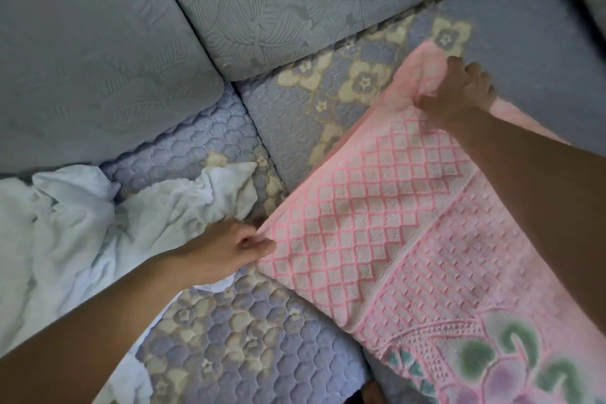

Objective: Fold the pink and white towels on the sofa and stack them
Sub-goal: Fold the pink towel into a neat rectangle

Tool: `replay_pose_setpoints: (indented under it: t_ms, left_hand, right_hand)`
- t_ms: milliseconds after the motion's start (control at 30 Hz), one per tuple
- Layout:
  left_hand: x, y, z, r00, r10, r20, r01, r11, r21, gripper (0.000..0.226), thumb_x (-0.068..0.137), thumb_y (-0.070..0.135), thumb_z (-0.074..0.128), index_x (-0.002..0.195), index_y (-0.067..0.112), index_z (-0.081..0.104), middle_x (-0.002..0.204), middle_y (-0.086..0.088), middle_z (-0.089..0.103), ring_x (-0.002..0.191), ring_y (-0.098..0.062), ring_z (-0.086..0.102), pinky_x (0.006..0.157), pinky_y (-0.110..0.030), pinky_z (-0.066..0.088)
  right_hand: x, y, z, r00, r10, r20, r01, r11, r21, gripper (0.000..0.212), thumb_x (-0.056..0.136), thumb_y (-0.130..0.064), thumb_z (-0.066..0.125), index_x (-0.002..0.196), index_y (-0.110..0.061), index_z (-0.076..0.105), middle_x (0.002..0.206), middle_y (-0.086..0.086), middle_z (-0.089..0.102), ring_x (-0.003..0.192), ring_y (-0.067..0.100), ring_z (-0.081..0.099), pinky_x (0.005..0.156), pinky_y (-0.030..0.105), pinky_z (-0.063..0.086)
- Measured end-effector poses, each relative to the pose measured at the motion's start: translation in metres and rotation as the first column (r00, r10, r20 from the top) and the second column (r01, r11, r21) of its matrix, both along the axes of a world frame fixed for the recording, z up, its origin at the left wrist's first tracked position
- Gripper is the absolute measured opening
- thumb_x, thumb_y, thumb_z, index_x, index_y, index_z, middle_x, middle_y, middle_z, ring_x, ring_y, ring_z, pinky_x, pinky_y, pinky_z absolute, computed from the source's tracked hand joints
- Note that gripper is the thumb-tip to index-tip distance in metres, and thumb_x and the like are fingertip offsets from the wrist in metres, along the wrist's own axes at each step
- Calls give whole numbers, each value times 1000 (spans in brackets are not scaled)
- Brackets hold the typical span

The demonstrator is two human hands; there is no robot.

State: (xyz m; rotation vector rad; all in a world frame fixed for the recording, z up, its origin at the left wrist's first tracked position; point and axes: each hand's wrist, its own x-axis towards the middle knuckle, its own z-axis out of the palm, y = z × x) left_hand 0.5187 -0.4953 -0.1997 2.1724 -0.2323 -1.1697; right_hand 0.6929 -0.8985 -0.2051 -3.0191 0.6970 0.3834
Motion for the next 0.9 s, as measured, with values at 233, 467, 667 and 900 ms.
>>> replay_pose_setpoints:
  t_ms: [233, 467, 667, 900]
  left_hand:
    - [-16, -37, -12, 864, -195, 464, -68, 869, 491, 30, 90, 37, 50, 67, 19, 44, 58, 0, 54, 61, -28, 57, 67, -34, 38]
    - [-38, -53, -16, 846, -194, 496, -166, 788, 592, 49, 79, 52, 73, 107, 14, 61, 69, -6, 67, 77, -31, 67, 78, -45, 44]
    - [-22, -64, -9, 942, -83, 325, -154, 754, 638, 50, 87, 63, 58, 117, 23, 55, 106, -3, 70, 117, -27, 57, 105, -48, 31]
    - [-12, -70, 5, 988, 54, 142, -130, 786, 604, 40, 87, 54, 57, 115, 25, 59, 111, 2, 68, 114, -25, 59, 103, -46, 27]
  right_hand:
    - [-2, 17, 9, 972, 64, 228, -57, 998, -36, 78, 87, -36, 63, 152, -17, 24, 154, 21, 29, 140, 43, 28, 118, 55, 20]
    - [-15, 64, -35, 992, -23, -125, 32, 997, 74, 93, 89, -79, 11, 157, -23, -19, 164, 12, -24, 150, 38, -21, 119, 62, -9]
    - [16, 86, -19, 989, -115, -91, 110, 992, -60, 100, 84, -72, 37, 156, -5, 15, 154, 20, 23, 141, 42, 24, 108, 53, 26]
    - [37, 63, -45, 938, -327, -112, 341, 929, 145, 90, 83, -46, 54, 156, -10, 16, 153, 15, 32, 137, 33, 34, 106, 42, 36]
